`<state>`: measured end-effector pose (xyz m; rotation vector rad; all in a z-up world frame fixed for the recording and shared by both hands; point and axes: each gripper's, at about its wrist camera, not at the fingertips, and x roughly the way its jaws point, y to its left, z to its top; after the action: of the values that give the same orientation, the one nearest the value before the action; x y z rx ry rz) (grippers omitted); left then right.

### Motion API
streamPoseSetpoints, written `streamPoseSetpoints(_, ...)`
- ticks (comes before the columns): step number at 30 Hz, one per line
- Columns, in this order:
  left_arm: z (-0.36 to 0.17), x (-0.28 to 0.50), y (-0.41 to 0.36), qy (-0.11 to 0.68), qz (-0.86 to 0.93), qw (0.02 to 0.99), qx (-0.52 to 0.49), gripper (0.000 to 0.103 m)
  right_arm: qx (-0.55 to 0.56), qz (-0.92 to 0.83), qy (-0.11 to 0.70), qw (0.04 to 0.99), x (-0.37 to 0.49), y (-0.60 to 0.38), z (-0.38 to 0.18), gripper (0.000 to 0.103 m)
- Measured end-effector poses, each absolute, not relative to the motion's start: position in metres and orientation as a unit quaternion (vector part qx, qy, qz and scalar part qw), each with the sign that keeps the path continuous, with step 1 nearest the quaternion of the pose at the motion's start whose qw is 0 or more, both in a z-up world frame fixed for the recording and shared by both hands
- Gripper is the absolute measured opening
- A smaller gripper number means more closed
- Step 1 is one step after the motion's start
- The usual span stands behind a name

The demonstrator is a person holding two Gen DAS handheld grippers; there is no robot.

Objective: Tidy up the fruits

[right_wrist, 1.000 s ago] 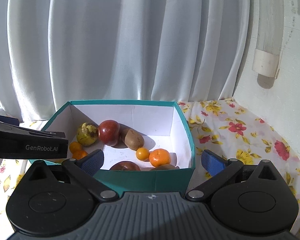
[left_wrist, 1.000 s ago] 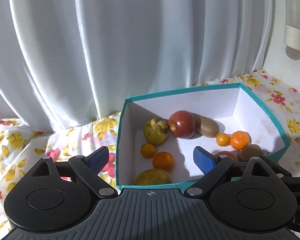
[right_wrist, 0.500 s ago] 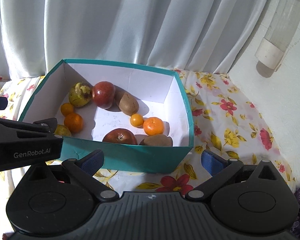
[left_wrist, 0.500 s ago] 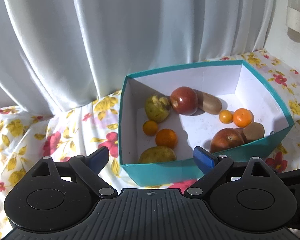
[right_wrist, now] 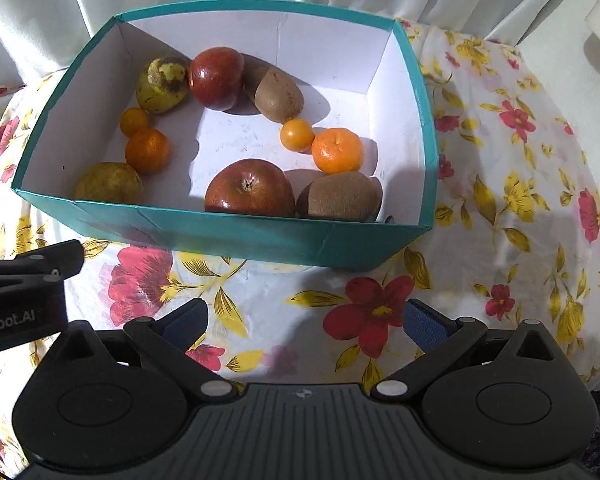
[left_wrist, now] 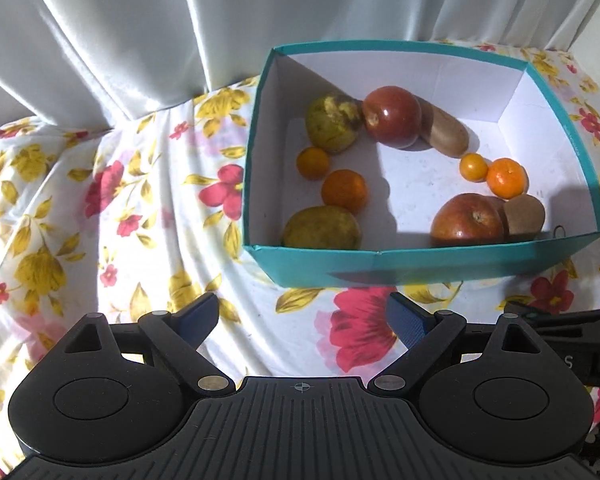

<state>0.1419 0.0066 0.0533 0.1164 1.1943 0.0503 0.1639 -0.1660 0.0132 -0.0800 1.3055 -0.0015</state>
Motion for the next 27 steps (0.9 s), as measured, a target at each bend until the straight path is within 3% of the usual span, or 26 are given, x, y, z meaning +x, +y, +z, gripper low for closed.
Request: streamPoseSetpoints(27, 0.037, 0.15, 0.001, 0.568, 0.022, 0.819, 0.078, 0.094, -0.02, -0.019, 0.6, 0.8, 0.174, -0.17, 0.012, 0.103)
